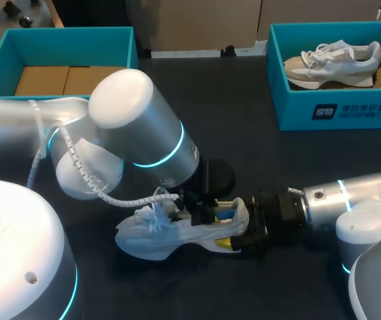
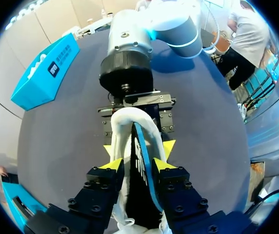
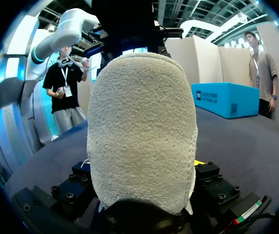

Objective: Take the shoe out of the shoebox, open the shoe tongue, remove and reinsert the insole, then place the shoe into the shoebox

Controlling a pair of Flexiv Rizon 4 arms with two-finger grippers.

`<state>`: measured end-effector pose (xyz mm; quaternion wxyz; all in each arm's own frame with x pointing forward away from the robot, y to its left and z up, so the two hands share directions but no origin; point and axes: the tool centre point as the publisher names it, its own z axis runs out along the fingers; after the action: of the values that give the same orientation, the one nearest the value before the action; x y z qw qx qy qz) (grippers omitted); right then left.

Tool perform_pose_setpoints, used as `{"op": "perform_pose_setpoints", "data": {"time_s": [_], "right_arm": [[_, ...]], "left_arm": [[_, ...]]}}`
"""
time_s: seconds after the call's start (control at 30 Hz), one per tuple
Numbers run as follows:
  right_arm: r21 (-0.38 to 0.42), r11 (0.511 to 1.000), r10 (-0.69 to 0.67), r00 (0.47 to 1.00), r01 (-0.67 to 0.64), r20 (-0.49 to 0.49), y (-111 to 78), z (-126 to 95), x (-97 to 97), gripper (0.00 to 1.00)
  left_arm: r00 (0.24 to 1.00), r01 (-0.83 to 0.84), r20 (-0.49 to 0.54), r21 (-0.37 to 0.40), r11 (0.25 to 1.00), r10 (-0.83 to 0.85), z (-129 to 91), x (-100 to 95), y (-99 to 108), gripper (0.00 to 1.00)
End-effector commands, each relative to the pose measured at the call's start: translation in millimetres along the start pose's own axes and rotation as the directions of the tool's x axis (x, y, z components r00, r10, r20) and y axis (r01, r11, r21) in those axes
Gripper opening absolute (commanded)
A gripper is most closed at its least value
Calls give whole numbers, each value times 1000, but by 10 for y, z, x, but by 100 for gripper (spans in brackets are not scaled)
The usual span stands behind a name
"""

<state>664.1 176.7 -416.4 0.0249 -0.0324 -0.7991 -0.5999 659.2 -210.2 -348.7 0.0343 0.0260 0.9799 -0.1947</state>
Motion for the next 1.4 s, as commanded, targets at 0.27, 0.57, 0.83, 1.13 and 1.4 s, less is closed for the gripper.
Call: {"op": "perform_pose_setpoints", "data": {"time_s": [0.27, 0.57, 0.83, 1.13, 1.4], "right_arm": [[6, 1000, 1, 1000, -1, 0, 12, 13, 6, 0], [6, 1000, 1, 1000, -1, 0, 12, 13, 6, 0], [6, 1000, 1, 1000, -1, 0, 12, 13, 6, 0], [6, 1000, 1, 1000, -1, 0, 12, 13, 6, 0], [6, 1000, 1, 1000, -1, 0, 12, 13, 6, 0]], "left_arm": [[1000, 10, -13, 3, 1000, -10, 70, 12, 58, 0], [994, 86, 65, 87, 992, -92, -91, -12, 184, 0], [985, 113, 114, 132, 985, -128, -173, -26, 92, 0], [981, 124, 130, 160, 979, -146, -202, -14, -69, 0], [981, 115, 139, 139, 984, -134, -144, -38, -202, 0]]}}
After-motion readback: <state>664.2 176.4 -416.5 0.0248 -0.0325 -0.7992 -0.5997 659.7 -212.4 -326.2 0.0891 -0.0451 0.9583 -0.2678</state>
